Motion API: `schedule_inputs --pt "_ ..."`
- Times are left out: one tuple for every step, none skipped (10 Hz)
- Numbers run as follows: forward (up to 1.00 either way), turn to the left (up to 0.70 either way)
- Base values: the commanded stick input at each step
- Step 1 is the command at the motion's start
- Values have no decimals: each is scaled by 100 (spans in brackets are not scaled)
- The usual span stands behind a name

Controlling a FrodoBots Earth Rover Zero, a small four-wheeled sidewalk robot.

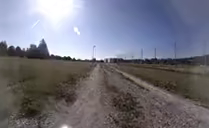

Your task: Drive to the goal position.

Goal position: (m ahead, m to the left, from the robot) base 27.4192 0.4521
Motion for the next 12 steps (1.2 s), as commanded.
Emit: schedule_inputs --pt "50 0" --pt "50 0" --pt "50 0" --pt "50 0" --pt "50 0" --pt "50 0" --pt "50 0" --pt "50 0" --pt "50 0" --pt "50 0" --pt "50 0" --pt "50 0"
